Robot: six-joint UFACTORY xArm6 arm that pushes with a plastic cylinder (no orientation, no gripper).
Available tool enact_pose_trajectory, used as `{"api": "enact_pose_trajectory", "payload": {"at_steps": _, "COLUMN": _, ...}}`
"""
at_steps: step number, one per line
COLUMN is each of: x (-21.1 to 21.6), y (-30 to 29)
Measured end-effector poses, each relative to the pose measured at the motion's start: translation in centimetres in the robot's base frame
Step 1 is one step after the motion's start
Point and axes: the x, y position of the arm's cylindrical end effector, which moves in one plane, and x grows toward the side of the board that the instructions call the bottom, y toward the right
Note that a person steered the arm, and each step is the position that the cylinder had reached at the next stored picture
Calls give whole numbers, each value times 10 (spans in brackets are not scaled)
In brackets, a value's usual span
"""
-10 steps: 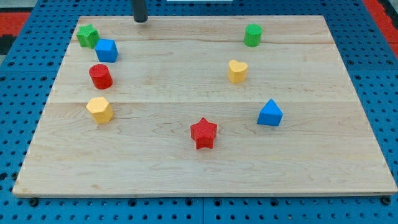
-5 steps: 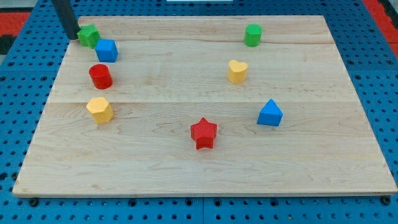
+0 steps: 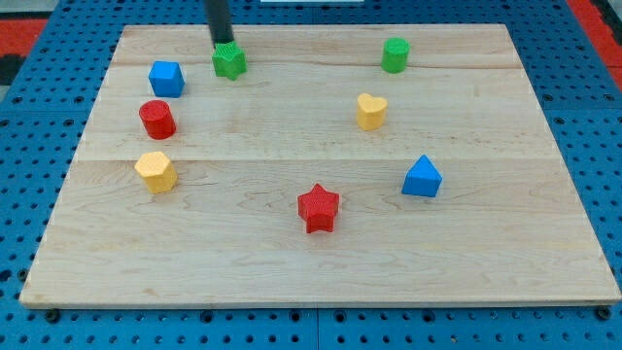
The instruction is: Move the green star to the center
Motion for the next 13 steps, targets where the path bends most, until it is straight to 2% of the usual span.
{"api": "enact_pose_trajectory", "payload": {"at_steps": 2, "x": 39, "y": 6}}
{"api": "enact_pose_trajectory", "payload": {"at_steps": 3, "x": 1, "y": 6}}
{"api": "enact_pose_trajectory", "payload": {"at_steps": 4, "x": 22, "y": -18}}
{"api": "enact_pose_trajectory", "payload": {"at_steps": 5, "x": 54, "y": -13}}
{"api": "enact_pose_trajectory", "payload": {"at_steps": 8, "x": 74, "y": -52}}
{"api": "enact_pose_trajectory", "payload": {"at_steps": 9, "x": 94, "y": -51}}
{"api": "enact_pose_trajectory", "payload": {"at_steps": 10, "x": 107, "y": -18}}
{"api": "enact_pose_trajectory", "payload": {"at_steps": 12, "x": 119, "y": -9}}
{"api": "enact_pose_trajectory", "payload": {"at_steps": 13, "x": 174, "y": 36}}
